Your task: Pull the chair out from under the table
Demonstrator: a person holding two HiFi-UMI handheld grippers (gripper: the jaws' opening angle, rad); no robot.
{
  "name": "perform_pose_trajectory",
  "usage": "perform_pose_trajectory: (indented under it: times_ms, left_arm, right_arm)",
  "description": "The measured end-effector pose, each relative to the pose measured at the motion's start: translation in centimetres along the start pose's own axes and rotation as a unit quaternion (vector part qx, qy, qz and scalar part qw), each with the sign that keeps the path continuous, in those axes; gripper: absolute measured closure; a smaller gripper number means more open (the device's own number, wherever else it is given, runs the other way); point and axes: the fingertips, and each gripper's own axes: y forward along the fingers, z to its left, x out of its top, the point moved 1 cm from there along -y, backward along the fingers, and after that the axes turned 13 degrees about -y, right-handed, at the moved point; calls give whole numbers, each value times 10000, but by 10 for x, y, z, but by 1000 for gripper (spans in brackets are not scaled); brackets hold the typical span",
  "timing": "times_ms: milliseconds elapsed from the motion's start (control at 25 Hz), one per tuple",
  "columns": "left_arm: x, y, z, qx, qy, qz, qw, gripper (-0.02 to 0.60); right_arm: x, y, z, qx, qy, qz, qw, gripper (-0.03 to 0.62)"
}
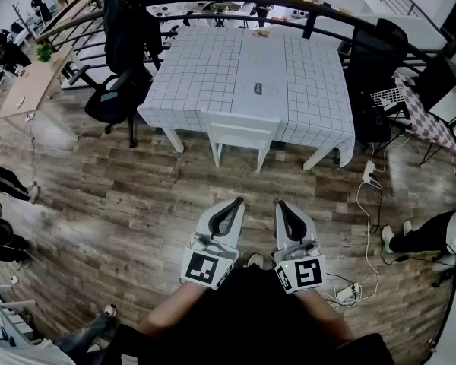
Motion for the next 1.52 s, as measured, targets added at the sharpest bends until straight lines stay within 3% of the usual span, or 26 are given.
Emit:
perform_pose_trajectory:
  times_ms: [480,680,800,960,1200,1320,1520]
  left_arm:
    - [-3,-7,14,240,191,-45,9995,574]
    - [-4,-17,15,292,83,-25,9995,574]
    - [-4,-22,11,227,126,-15,9997,574]
    - [-5,-24,10,519,228,-17,9984,574]
    - [-3,-29,4,625,372,-189,9972,574]
    - [-2,-23,6,798,116,-224,9965,574]
    - [-4,16,12,647,285,-45,9975,574]
  right_arm:
    - [-7,4,2,114,163,-55,9998,599]
    - [-12,-4,1,146,149,-40,9998,599]
    - [-14,-10,-11,24,199,-3,9998,599]
    - [-21,-18,-35,-125,210,33,9997,599]
    - [-31,-35,-45,-5,343,-71,9994,599]
    - [-43,-42,-52,21,454,-80,9989,599]
    - [-58,-30,-69,21,516,183,9985,599]
